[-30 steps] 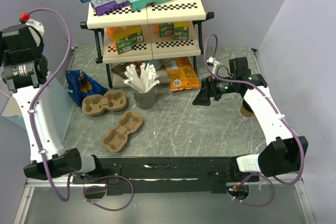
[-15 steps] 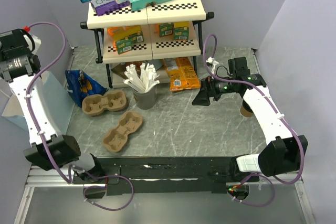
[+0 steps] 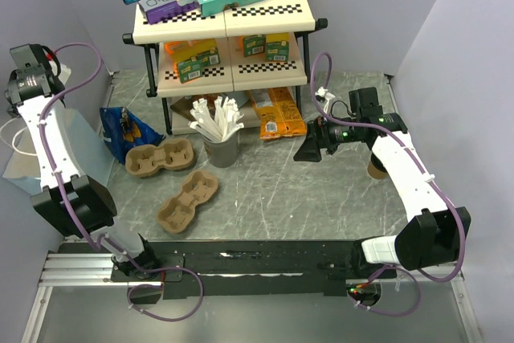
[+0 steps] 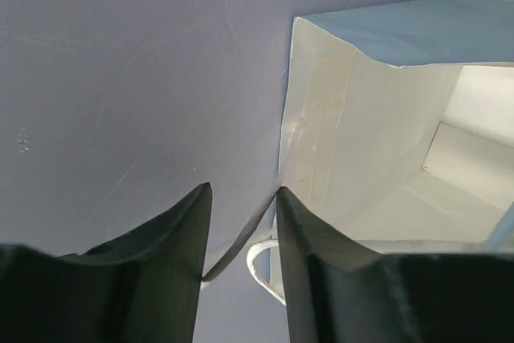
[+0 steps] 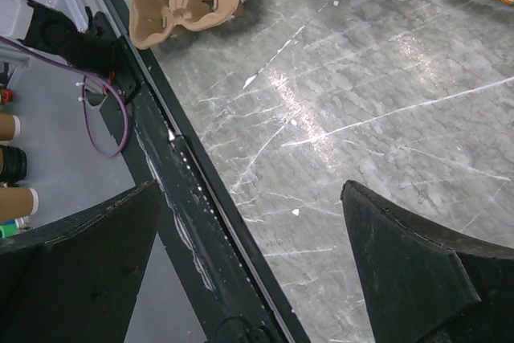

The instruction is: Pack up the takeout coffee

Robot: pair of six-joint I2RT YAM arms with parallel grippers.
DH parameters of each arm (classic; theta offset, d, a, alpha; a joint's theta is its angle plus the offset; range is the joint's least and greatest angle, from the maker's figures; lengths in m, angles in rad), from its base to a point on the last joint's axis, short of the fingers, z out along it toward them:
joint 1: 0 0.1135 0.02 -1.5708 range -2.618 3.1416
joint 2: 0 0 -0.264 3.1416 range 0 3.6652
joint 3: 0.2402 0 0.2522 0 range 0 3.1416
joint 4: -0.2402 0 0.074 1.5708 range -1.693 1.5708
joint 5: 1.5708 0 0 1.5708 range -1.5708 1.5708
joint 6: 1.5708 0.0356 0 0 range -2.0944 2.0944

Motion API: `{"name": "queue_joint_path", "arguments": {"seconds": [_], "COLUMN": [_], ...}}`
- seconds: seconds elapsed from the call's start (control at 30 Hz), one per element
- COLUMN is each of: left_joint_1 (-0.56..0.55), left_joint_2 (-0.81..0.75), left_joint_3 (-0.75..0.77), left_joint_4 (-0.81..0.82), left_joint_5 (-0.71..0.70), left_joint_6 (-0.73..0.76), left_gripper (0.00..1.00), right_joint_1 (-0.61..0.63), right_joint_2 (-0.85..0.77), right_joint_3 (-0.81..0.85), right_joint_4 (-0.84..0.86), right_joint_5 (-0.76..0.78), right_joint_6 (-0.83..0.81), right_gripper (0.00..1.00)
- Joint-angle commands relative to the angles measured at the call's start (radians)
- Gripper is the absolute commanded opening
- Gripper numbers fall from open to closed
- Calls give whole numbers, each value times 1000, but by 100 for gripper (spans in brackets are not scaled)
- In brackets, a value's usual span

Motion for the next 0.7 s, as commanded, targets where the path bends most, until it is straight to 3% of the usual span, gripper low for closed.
{"name": "queue_joint_path", "arguments": {"seconds": [0.0,0.03,0.13,0.17,0.33,0.67], "left_joint_1": [8,6,6,6,2,-11], "left_joint_2": [-2,-5,-41,-54,-127,-194], "left_joint_3": [93,99,104,99,127,337], "left_joint_4": [-30,-38,-42,-42,-64,-174], "left_joint_5": [1,3,21,29,72,240], "left_joint_6": [-23,-20,-8,-5,3,-47], "left_gripper": [37,34,3,1,1,1], "right_joint_1": [6,6,6,6,9,44], "right_joint_2": [-9,-9,-5,-3,31,87], "right_joint_3": [3,3,0,1,26,106], "right_joint_4": [37,37,34,29,17,0], "right_joint_5": [-6,-5,-5,-6,-14,-29], "right_joint_6": [-11,-11,-13,-16,-27,-34], "right_gripper": [100,100,100,100,100,100]}}
